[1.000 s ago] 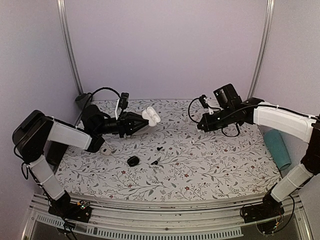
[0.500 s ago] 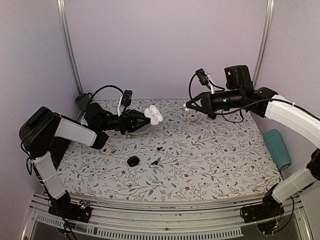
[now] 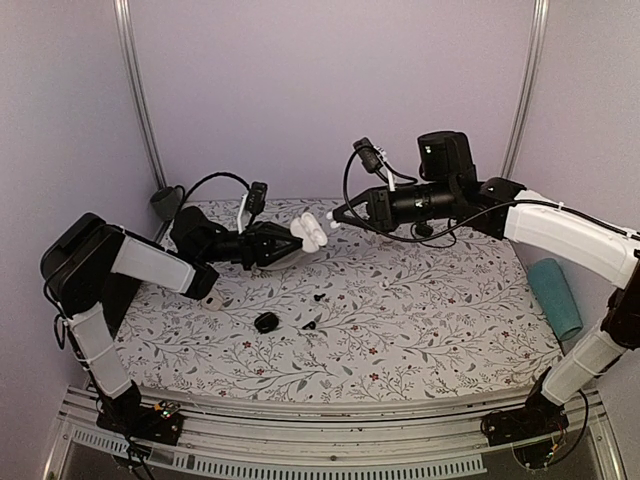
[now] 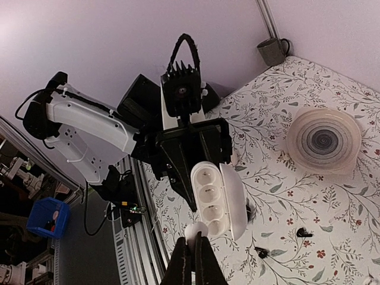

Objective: Insert the wireless bluetooth earbuds into the charging case
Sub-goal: Insert the left earbud into the left side groove of the charging case.

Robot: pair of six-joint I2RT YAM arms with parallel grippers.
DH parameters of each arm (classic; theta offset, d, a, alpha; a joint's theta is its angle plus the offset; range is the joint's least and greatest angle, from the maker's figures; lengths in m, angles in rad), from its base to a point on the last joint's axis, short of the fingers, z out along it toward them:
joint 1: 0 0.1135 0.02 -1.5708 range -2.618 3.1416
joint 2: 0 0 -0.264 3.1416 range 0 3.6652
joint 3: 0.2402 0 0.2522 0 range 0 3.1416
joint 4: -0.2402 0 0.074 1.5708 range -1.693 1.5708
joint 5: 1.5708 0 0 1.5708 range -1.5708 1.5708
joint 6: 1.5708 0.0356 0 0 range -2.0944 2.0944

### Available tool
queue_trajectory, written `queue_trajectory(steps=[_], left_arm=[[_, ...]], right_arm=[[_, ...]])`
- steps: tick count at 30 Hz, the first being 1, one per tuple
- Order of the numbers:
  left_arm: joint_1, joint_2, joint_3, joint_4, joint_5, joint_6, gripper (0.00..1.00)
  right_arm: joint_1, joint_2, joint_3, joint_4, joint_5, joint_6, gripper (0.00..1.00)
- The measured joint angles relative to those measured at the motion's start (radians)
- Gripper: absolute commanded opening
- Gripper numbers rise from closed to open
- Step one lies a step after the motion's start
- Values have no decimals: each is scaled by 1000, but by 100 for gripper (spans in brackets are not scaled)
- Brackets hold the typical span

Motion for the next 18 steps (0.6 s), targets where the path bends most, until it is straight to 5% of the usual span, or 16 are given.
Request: queue_trajectory(steps=[18], left_arm=[[-33,-34,0,-16,17,-15,0]], right_arm=[[84,116,90,15,53,-64,2]])
